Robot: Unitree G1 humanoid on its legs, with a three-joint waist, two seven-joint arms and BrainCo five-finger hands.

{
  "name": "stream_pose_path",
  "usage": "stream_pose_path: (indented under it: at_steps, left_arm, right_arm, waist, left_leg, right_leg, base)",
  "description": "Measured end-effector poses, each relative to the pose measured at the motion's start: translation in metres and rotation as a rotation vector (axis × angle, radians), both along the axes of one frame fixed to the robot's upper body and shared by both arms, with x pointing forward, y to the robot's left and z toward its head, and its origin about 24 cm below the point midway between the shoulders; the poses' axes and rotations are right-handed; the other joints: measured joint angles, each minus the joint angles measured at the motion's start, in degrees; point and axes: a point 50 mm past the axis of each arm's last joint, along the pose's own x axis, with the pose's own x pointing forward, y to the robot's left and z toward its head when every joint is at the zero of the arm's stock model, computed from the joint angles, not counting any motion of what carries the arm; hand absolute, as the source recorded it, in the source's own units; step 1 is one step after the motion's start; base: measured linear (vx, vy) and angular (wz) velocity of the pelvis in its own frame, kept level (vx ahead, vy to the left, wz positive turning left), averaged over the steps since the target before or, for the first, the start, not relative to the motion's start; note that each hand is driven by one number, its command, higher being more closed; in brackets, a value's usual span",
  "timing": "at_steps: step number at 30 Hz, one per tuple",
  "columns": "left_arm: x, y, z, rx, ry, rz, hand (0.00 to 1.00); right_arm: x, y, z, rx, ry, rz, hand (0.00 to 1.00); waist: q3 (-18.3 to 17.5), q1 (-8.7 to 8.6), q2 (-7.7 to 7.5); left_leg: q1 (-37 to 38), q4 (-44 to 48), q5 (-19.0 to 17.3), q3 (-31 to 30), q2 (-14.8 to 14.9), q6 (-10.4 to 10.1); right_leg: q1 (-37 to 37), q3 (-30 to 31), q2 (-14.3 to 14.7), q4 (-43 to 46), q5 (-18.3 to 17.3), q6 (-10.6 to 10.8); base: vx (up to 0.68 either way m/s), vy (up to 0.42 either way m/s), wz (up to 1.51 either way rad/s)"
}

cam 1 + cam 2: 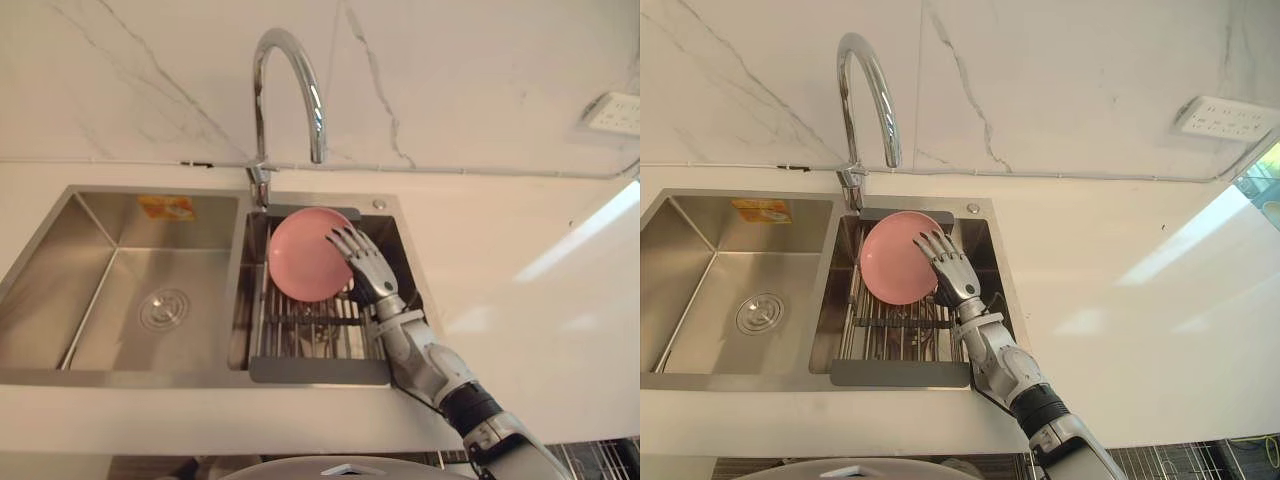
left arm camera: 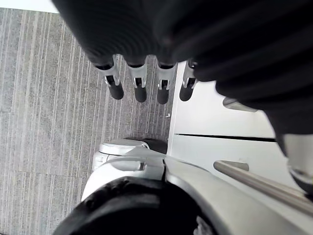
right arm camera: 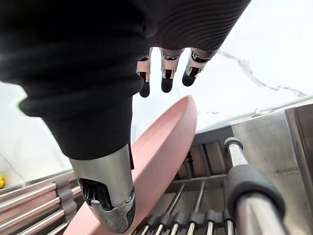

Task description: Walk over to the sink, pick up the cup, carry it to the dishwasher, place the cup inside the dishwasher, then close the dishwasher door

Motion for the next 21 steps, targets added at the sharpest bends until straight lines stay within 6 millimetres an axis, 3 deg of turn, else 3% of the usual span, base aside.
stream_pose_path:
  at_steps: [4, 5, 14, 15, 21]
  left_arm:
    - [-0.0007, 0.0000, 0.0002, 0.000, -0.002, 0.000, 0.00]
    - [-0.0007, 0.0000, 0.0002, 0.000, -0.002, 0.000, 0.00]
    - [-0.0034, 0.0000, -0.0001, 0.000, 0.007, 0.001, 0.00]
    - [-0.0040, 0.0000, -0.0001, 0.000, 0.009, 0.002, 0.00]
    - [-0.0047, 0.0000, -0.0002, -0.001, 0.013, 0.001, 0.00]
  right_arm:
    - [0.0022, -0.0044, -0.0008, -0.002, 0.010, -0.020, 0.00]
    - [0.0027, -0.0044, -0.0009, -0.004, 0.012, -0.020, 1.00]
    - [0.0053, -0.0052, -0.0081, -0.042, 0.125, -0.016, 1.00]
    - [0.0058, -0.0054, -0.0086, -0.043, 0.139, -0.018, 0.00]
    - [0.0087, 0.0019, -0.0081, -0.093, 0.217, 0.047, 0.00]
  waist:
    - [0.00, -0.16, 0.01]
    - [0.00, -0.16, 0.01]
    - [0.00, -0.15, -0.01]
    - [0.00, -0.15, -0.01]
    - [-0.02, -0.11, -0.03]
  left_leg:
    - [0.19, 0.03, 0.01, -0.66, 0.00, -0.04]
    - [0.22, 0.03, 0.02, -0.66, 0.01, -0.06]
    - [0.41, -0.01, -0.20, -0.56, 0.05, -0.49]
    - [0.41, -0.01, -0.19, -0.51, 0.06, -0.49]
    - [0.40, -0.01, -0.29, -0.35, 0.12, -0.57]
  right_leg:
    - [0.10, -0.70, -0.01, -0.02, -0.03, 0.05]
    - [0.11, -0.70, -0.01, -0.02, -0.03, 0.05]
    - [0.77, -0.71, 0.00, -0.10, -0.28, 0.27]
    - [0.77, -0.73, 0.01, -0.11, -0.27, 0.25]
    - [0.78, -0.76, 0.03, -0.24, -0.16, 0.11]
  base:
    - [0.04, 0.002, 0.08]
    - [0.00, 0.000, 0.00]
    - [-0.01, 0.002, 0.00]
    - [0.00, 0.000, 0.00]
    - [0.00, 0.000, 0.00]
